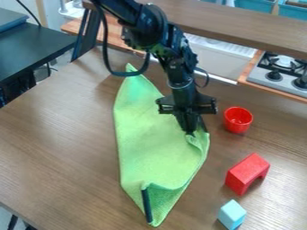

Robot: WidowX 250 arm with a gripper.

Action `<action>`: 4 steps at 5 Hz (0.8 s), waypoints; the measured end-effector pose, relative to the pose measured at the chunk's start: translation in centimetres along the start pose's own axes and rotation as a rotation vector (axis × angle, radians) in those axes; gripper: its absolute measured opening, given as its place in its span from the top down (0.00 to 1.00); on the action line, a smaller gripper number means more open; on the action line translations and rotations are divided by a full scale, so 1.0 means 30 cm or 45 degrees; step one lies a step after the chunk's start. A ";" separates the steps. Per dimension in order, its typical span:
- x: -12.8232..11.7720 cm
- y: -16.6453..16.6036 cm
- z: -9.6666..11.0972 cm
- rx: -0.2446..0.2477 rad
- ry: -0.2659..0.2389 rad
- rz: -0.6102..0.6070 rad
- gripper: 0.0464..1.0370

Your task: Move to open the green thing

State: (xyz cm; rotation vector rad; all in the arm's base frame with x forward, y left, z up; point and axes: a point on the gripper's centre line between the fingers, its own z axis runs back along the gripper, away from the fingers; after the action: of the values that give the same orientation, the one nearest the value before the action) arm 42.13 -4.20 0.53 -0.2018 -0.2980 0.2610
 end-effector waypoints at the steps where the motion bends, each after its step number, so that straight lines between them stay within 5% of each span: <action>1: -0.002 -0.008 0.000 -0.019 0.004 0.005 0.99; 2: -0.013 -0.019 0.002 -0.073 0.019 -0.017 0.99; 4: 0.003 0.016 0.145 -0.266 0.016 0.016 0.99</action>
State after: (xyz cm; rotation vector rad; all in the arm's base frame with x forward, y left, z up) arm 40.74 -3.05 4.51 -0.4116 -0.3119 0.2408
